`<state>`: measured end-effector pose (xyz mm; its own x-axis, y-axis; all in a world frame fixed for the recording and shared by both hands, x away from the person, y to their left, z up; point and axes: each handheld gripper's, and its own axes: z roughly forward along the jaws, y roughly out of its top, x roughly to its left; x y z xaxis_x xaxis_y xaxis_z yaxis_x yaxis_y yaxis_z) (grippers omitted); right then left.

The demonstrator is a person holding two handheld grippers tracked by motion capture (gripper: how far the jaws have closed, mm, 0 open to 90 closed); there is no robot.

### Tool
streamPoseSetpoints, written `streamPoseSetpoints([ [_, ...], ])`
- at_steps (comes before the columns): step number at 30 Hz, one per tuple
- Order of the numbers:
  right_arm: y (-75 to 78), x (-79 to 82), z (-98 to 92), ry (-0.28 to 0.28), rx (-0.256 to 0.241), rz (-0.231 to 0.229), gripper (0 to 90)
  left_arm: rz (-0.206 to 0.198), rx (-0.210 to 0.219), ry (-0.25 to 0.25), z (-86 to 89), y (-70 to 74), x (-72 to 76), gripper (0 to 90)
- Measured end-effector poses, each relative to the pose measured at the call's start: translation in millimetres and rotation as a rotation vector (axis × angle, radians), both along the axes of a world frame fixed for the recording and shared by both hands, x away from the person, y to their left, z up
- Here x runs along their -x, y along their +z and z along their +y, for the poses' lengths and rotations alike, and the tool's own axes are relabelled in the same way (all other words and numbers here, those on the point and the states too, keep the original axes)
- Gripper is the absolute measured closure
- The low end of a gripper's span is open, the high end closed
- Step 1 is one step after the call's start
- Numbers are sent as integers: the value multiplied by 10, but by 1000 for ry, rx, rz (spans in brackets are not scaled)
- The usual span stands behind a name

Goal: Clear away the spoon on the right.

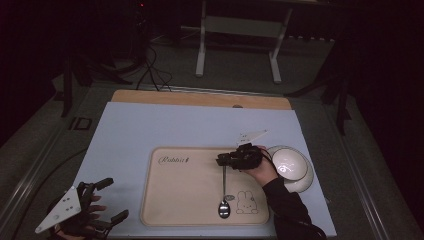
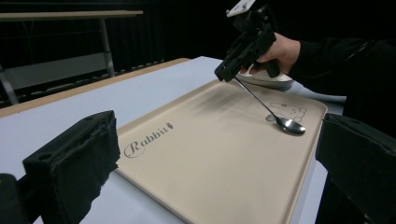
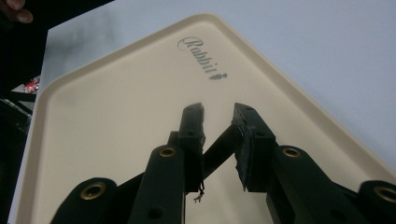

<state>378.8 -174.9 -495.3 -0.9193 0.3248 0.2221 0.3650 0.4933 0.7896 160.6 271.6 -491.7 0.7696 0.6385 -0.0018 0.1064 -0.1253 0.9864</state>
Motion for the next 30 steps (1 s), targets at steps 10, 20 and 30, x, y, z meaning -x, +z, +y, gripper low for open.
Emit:
streamPoseSetpoints([
  [10, -169, -68, -22, -66, 1, 44, 722, 0, 1, -2, 0, 2, 2, 0],
  [20, -307, -106, 10, -84, 10, 85, 719, 0, -1, -3, -1, 1, 0, 0],
  [30, -400, -132, 86, -103, 33, 108, 694, 3, -6, -10, -12, -2, 3, 0],
])
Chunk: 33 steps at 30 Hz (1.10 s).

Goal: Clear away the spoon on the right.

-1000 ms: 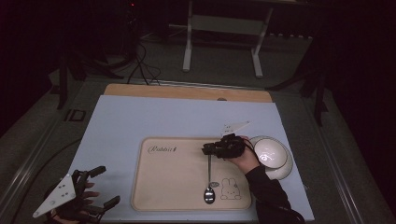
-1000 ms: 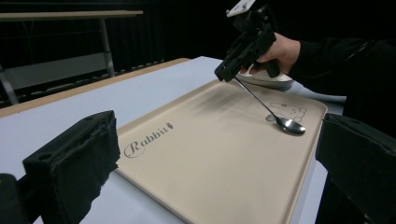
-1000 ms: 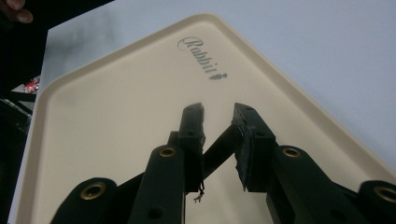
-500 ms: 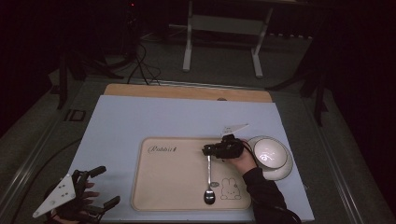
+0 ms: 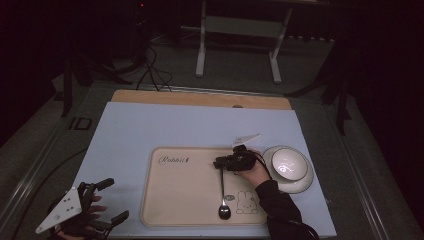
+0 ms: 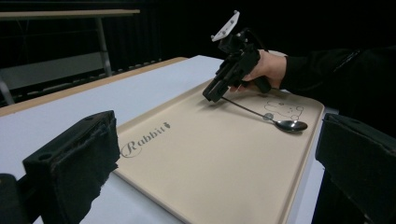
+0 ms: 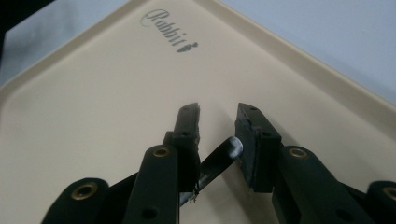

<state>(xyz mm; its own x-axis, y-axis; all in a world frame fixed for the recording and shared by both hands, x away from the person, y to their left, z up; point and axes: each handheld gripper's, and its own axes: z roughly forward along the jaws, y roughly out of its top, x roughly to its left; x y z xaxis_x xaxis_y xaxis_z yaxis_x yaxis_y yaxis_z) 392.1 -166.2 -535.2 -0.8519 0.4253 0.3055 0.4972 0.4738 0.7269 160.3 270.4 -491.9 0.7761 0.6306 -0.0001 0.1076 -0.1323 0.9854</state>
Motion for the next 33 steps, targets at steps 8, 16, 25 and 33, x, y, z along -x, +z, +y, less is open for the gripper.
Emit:
streamPoseSetpoints([
  [8, -29, -30, -20, -34, 17, -1, 693, 0, 4, 1, 7, 1, 0, 0],
  [16, 26, -14, -71, -59, 2, -16, 763, 0, 4, 0, 4, 1, -2, 0],
  [25, 103, 94, -81, -51, 24, -19, 813, -1, 2, 0, -3, 3, -1, 0],
  [33, 315, 274, -176, -90, -34, -67, 540, 0, 5, -1, -5, 4, -2, 0],
])
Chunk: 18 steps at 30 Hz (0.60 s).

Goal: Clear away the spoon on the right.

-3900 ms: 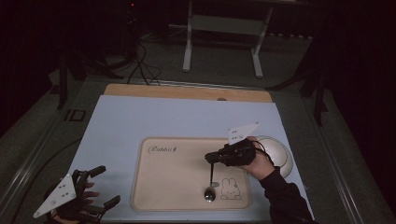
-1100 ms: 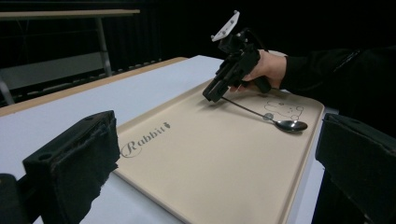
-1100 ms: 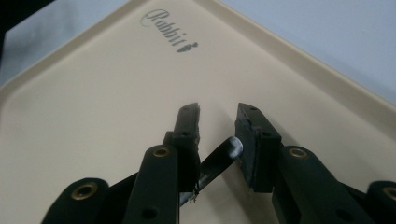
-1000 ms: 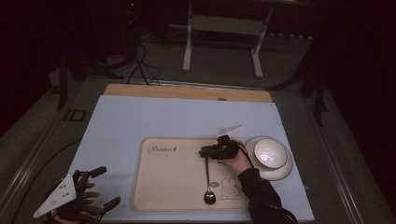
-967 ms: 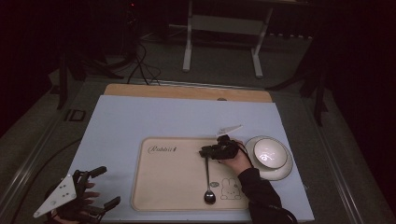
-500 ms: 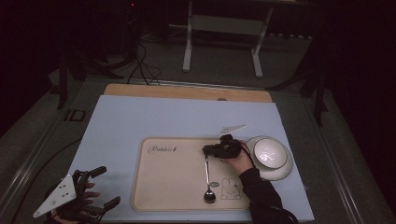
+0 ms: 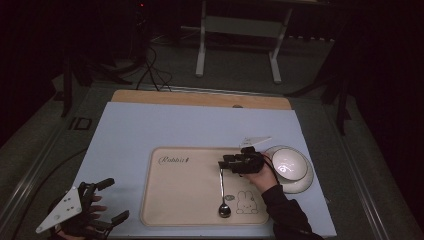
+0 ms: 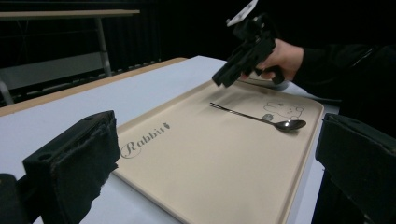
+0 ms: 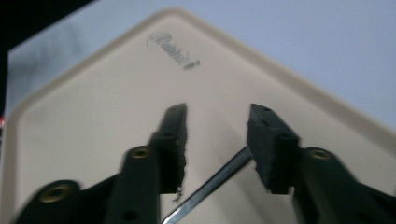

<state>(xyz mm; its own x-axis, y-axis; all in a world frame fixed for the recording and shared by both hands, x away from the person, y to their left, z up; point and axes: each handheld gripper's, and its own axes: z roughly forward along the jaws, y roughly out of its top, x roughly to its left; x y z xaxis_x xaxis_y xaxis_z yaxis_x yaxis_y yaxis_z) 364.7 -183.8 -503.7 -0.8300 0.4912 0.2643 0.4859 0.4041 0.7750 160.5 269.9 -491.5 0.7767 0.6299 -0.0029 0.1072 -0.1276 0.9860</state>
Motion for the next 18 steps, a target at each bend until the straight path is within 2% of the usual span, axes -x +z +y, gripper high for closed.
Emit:
streamPoseSetpoints([
  [7, 179, 144, -81, -51, -31, -46, 273, 3, 0, -1, -5, -2, -1, 0],
  [10, 209, 186, -127, -62, -44, -60, 199, 3, 0, -2, -5, -3, -1, 0],
  [14, 248, 247, -184, -79, -37, -77, 158, 1, 1, -5, -3, 3, 5, 0],
  [18, 273, 321, -241, -104, -26, -101, 155, -1, 1, -5, -1, 5, 6, 0],
])
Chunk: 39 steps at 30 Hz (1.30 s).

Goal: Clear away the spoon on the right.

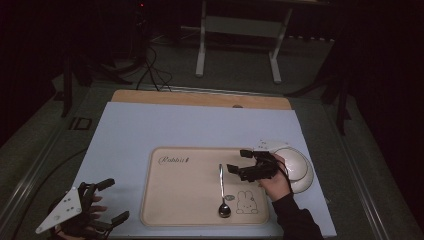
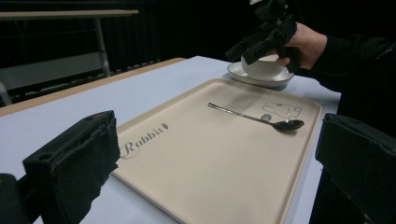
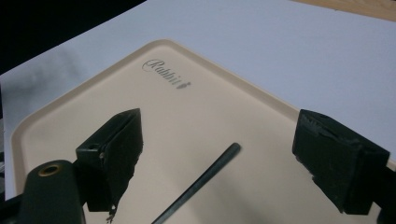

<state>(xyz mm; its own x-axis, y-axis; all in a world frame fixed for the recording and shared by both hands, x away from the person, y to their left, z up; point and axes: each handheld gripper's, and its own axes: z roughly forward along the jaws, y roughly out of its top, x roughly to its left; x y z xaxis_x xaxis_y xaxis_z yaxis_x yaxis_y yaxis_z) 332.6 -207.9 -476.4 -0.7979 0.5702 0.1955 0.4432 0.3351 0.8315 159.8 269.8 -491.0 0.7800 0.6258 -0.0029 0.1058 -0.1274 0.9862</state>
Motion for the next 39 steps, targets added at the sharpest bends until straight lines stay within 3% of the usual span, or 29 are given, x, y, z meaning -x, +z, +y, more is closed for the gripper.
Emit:
streamPoseSetpoints([
  [6, 23, 135, -66, -29, 18, -35, 162, 0, 2, -2, 4, 4, 7, 0],
  [20, -41, 431, -250, -77, 20, -55, 162, -3, 1, -6, -4, 7, 13, 0],
  [26, -79, 546, -345, -100, -1, -57, 162, -3, 3, -6, -1, 5, 13, 0],
  [39, -176, 778, -494, -140, 45, -68, 162, -1, 4, -9, -1, 4, 12, 0],
])
